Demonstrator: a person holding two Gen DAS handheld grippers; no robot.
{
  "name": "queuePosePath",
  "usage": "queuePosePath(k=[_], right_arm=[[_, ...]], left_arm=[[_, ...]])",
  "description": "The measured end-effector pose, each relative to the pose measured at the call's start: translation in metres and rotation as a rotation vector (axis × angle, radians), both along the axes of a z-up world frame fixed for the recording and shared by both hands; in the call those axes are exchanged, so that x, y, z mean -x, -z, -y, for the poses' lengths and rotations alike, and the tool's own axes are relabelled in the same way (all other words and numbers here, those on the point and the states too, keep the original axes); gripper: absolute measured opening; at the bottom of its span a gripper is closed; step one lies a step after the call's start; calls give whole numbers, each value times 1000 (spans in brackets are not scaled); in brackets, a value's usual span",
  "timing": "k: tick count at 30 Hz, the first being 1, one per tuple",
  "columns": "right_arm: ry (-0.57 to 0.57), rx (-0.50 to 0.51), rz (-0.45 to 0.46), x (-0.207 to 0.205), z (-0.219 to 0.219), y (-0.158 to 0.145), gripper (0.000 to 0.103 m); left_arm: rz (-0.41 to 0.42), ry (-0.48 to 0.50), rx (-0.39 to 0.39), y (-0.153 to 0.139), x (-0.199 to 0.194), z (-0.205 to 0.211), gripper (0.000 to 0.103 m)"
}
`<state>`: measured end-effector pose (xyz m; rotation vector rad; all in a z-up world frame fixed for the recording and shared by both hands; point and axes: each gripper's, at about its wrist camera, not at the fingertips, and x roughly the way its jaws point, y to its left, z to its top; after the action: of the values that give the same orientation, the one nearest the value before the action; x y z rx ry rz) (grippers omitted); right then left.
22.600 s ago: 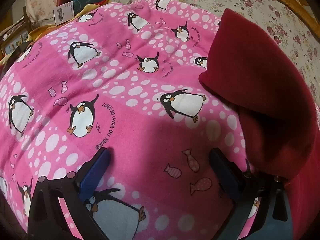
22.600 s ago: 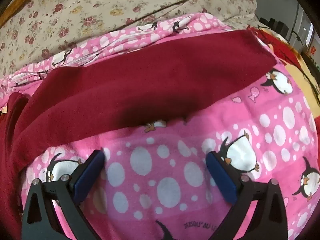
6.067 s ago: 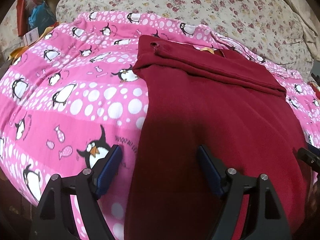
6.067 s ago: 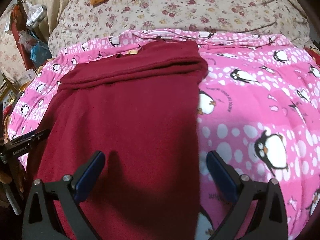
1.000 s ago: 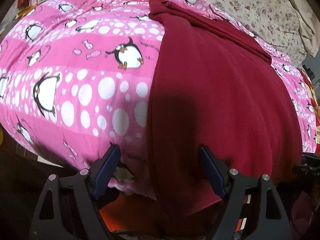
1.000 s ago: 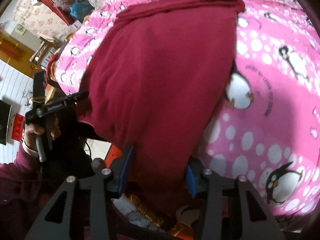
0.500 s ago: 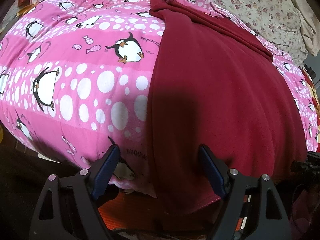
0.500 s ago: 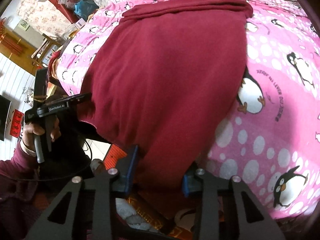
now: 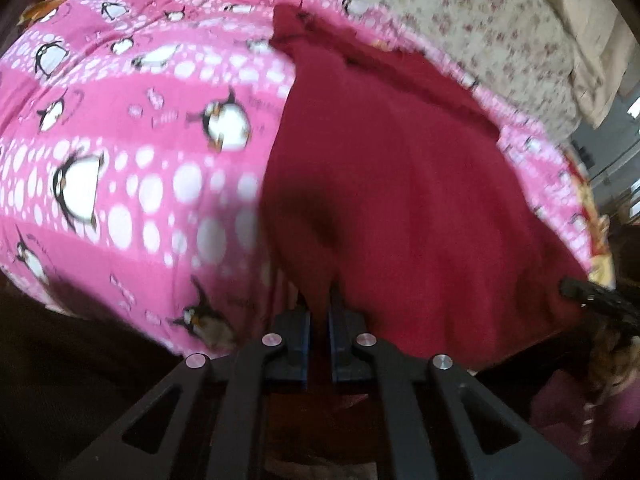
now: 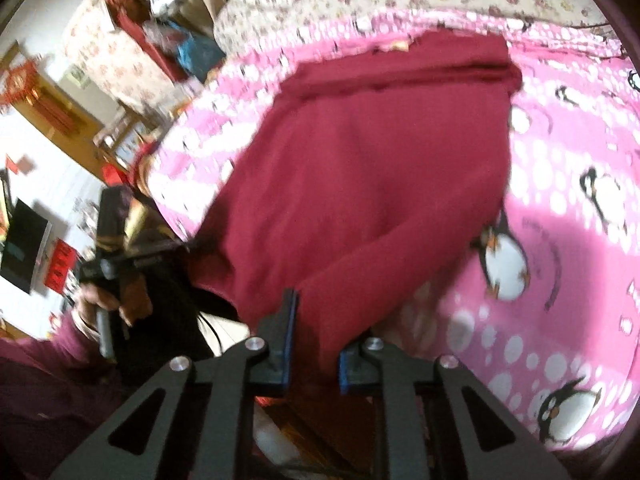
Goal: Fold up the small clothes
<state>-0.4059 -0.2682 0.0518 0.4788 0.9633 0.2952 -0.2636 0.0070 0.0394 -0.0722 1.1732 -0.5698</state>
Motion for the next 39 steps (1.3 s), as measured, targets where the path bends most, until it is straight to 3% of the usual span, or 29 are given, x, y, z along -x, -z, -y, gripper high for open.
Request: queuePosePath(k=[7,16,25,30,34,36,38,39], right_arm=[[83,-19,131,-19,26,-39,16],[256,10,245,-103,84,-81,16],[349,-11,180,-204,145,-54,16],[384,-9,158,-252,172,-24,16],[381,-4,47,-281,185,6,25],[389,-54,50,-280,193,10,27],[405,-118,82,-272,199,6,42],[436,-107,108,-264,201,-1,59]], left_arm=[[97,-20,103,-55,-39,6,0],[193,-54,124,-83,-138,52,0],[184,-95,84,-66,-250,105,0],[113,-119,85,-36,-300,118,0],[-18,-151,139,-7,-326,116,0],[-53,-149,179,-3,-331,110,0],[-49,-124,198,-8,-330,107,0],[-36,-121,195,-12,-329,106,1]])
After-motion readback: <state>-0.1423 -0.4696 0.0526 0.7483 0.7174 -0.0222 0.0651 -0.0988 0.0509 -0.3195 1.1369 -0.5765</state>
